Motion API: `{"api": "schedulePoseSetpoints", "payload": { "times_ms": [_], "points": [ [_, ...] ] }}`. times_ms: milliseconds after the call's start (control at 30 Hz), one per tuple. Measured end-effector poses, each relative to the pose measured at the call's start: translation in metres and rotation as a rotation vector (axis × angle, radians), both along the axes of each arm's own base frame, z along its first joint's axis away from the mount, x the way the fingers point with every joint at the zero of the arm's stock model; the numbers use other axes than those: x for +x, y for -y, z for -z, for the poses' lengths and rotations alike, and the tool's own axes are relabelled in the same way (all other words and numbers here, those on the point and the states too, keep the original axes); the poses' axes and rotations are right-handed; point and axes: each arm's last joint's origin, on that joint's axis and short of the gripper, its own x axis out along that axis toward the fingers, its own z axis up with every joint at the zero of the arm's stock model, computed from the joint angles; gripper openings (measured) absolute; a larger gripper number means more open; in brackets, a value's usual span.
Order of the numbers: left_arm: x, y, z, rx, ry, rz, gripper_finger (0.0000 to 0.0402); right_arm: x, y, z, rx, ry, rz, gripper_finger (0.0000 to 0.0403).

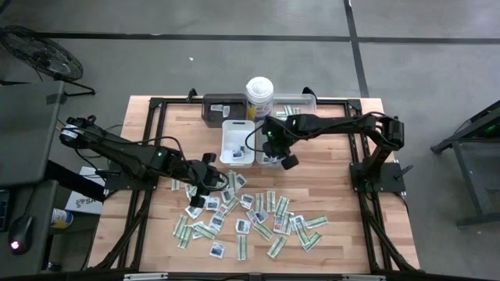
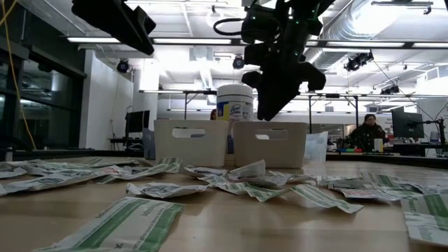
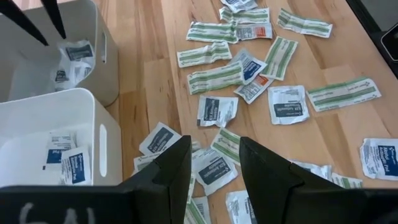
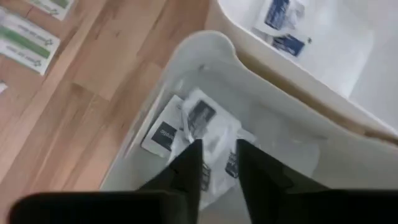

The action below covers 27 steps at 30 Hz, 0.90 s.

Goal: Pick & Place First Aid Supplies
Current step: Put the band aid into the transparent bin

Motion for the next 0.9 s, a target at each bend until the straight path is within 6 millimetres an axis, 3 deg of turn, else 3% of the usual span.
{"api": "schedulePoseSetpoints", "payload": {
  "times_ms": [167,300,433,667,900],
  "points": [
    [0.0,0.0,0.0,-0.015,-0.001,-0.018,0.0133,-0.003,0.001,0.0,0.015,-0.03,0.163,0.0157],
    [0.0,-0.001,0.0,-0.034,0.0,-0.058,0.0133,-0.01,-0.001,-0.011,0.092,-0.012,0.364,0.0175],
    [0.0,-0.001,0.0,-0.046,0.006,-0.111,0.0133,-0.025,-0.007,-0.029,0.244,-0.02,0.517,0.0171],
    [0.004,-0.002,-0.004,-0.05,0.067,-0.151,0.0133,-0.061,-0.022,-0.06,0.459,-0.108,0.637,0.0151],
    [0.011,-0.001,-0.014,0.002,0.194,-0.13,0.0133,-0.084,-0.058,-0.074,0.506,-0.238,0.841,0.0136]
  ]
}}
